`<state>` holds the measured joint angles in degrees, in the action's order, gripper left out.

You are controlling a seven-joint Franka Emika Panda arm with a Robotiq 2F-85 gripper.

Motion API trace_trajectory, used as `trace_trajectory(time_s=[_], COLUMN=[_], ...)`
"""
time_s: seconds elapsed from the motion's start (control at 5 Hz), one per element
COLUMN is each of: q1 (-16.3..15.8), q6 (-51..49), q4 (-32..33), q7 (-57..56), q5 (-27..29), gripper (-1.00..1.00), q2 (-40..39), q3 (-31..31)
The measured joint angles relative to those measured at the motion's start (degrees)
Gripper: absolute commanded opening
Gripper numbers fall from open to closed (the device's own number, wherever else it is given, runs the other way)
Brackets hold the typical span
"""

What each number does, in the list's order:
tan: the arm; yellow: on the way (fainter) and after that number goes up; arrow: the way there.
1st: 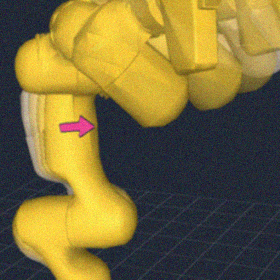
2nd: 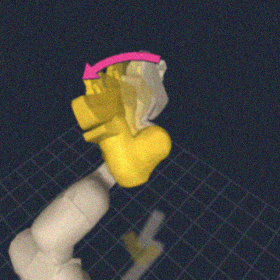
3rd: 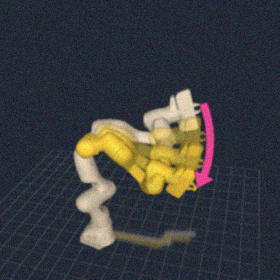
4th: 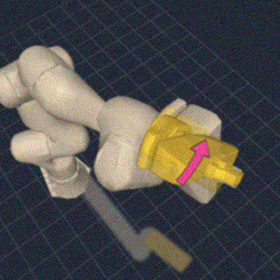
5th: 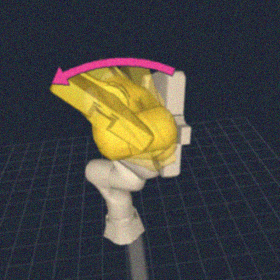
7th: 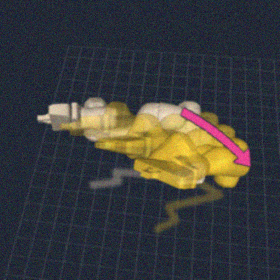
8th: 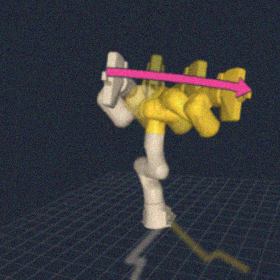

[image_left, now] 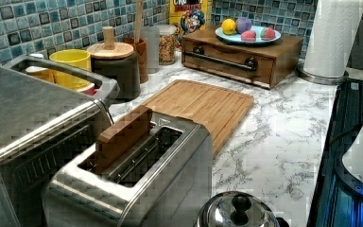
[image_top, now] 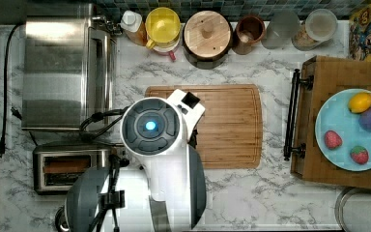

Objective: Turn on the toaster.

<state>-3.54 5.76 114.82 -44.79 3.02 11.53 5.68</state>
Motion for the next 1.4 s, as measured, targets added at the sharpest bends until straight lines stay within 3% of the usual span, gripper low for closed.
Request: trace_trajectory(time_s=[0.4,0.8,1.2,1.4], q1=[-2.84,-4.86,-5.13,-4.97], q6=[1.99,5.95,11.25,15.51], q4=[8.84,19.47,22.72,22.72], q7=[0.42,0.9,2.13,6.01], q5=[1.15,8.13,12.06,17.28], gripper=[-1.0,-1.0,-1.0,-1.0], q2=[1.45,5.38,8.16,7.36], q3=[3.26,4.61,7.16,8.93])
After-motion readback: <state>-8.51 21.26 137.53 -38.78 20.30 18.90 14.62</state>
